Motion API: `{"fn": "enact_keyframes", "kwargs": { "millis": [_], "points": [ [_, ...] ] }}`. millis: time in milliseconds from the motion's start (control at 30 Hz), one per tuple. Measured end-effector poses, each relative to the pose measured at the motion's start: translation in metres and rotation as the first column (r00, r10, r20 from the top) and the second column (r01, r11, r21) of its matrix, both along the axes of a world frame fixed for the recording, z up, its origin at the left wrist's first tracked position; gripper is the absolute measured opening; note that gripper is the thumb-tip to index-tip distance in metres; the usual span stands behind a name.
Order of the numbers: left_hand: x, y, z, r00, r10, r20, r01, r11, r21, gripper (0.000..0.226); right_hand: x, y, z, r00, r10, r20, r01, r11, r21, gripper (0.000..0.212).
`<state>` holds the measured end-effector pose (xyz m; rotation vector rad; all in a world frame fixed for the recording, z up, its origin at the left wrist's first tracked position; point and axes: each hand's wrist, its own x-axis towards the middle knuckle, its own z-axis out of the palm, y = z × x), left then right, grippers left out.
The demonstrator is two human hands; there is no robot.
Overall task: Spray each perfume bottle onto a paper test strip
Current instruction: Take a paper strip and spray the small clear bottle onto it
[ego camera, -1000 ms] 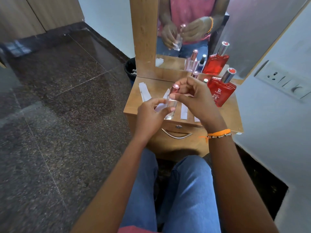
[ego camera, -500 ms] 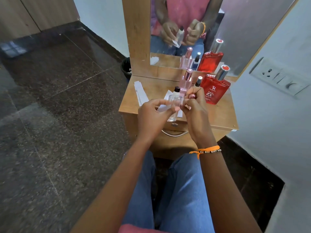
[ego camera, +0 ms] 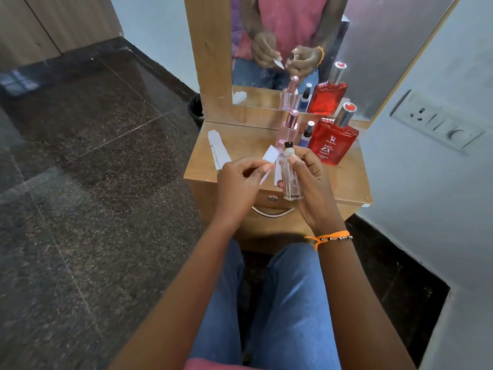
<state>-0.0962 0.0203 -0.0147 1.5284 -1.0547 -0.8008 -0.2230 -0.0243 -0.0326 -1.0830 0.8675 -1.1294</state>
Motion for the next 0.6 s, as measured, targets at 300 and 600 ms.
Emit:
{"fn": "enact_keyframes", "kwargs": {
  "millis": [300, 600],
  "points": [
    [0.0040, -0.0041, 0.0041, 0.936, -0.022, -0.351, 0.083, 0.984, 0.159, 0.035, -0.0085, 0.0058, 0.0004, 0.981, -0.060, -0.185, 0.023, 0.980, -0.199, 0.041],
    [0.0013, -0.0080, 0.0035, 0.932, 0.072, -0.355, 0.017, 0.970, 0.243, 0.009, -0.0072, 0.0054, -0.0017, 0.840, -0.197, -0.505, -0.025, 0.916, -0.399, 0.058]
  ]
}}
